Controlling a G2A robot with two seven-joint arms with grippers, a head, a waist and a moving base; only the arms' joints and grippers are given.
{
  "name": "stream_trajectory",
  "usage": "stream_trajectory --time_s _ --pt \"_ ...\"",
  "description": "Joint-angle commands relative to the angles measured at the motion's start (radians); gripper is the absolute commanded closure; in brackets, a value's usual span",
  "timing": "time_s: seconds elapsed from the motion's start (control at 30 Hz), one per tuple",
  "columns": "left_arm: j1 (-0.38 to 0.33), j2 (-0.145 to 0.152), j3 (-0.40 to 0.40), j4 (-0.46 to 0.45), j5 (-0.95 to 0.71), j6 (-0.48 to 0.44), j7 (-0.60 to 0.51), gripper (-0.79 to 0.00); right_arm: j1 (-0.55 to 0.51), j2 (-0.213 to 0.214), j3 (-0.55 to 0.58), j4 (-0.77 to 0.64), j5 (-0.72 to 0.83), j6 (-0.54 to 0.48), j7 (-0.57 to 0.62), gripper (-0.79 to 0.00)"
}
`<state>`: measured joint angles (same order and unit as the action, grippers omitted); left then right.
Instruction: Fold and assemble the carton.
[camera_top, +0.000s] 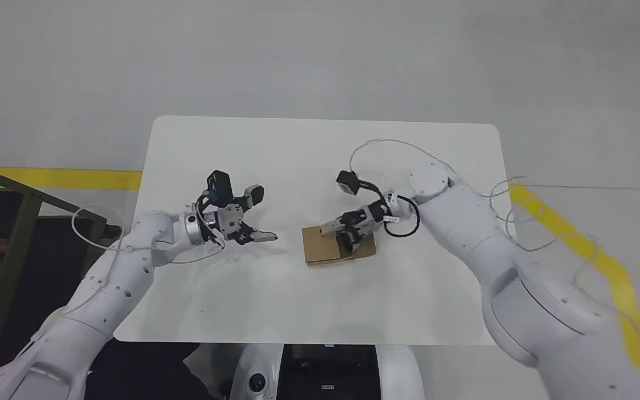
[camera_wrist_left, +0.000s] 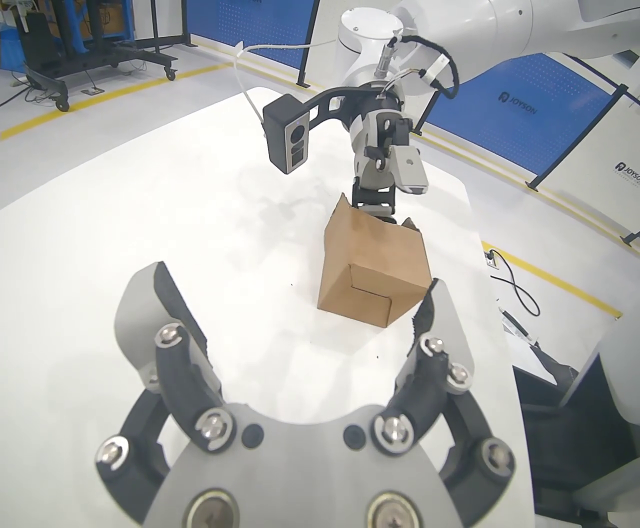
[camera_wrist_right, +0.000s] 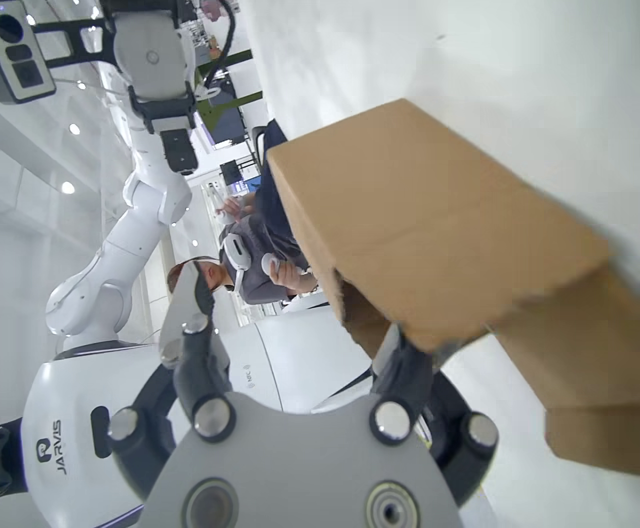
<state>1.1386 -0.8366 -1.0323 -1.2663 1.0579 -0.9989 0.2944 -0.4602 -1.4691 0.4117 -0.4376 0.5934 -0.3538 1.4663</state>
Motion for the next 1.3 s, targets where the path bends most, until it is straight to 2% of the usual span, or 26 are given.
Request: stream_trajectory --time_s 0.0,0.2,0.4,0.53,0.73,0.97,1.1,1.27 --pt "0.003 -0.002 -0.001 0.002 0.007 0.000 0.005 -0.785 -0.003 0.008 0.011 -0.002 0.003 -0.016 -0.016 -0.785" --pt "0.007 -0.008 -0.008 -0.010 0.044 0.002 0.037 -0.785 -0.027 0.063 0.062 -0.081 0.009 -0.080 -0.079 -0.785" --pt "0.042 -0.009 -0.020 -0.061 0.133 0.035 0.109 -0.785 -0.082 0.149 0.128 -0.251 -0.032 -0.135 -0.134 -0.785" --pt "0.056 -0.017 0.002 -0.093 0.200 0.057 0.142 -0.785 -0.139 0.209 0.195 -0.360 -0.067 -0.161 -0.163 -0.785" --pt "0.056 -0.034 0.050 -0.098 0.283 0.110 0.189 -0.785 -0.266 0.293 0.309 -0.606 -0.166 -0.067 -0.249 -0.785" --pt "0.023 -0.063 0.119 -0.055 0.336 0.130 0.221 -0.785 -0.481 0.394 0.527 -0.967 -0.257 0.054 -0.328 -0.785" --pt "0.005 -0.077 0.158 -0.030 0.403 0.154 0.257 -0.785 -0.579 0.426 0.616 -1.106 -0.290 0.105 -0.345 -0.785" --pt "0.000 -0.090 0.184 0.000 0.473 0.234 0.307 -0.785 -0.640 0.444 0.674 -1.190 -0.308 0.125 -0.356 -0.785"
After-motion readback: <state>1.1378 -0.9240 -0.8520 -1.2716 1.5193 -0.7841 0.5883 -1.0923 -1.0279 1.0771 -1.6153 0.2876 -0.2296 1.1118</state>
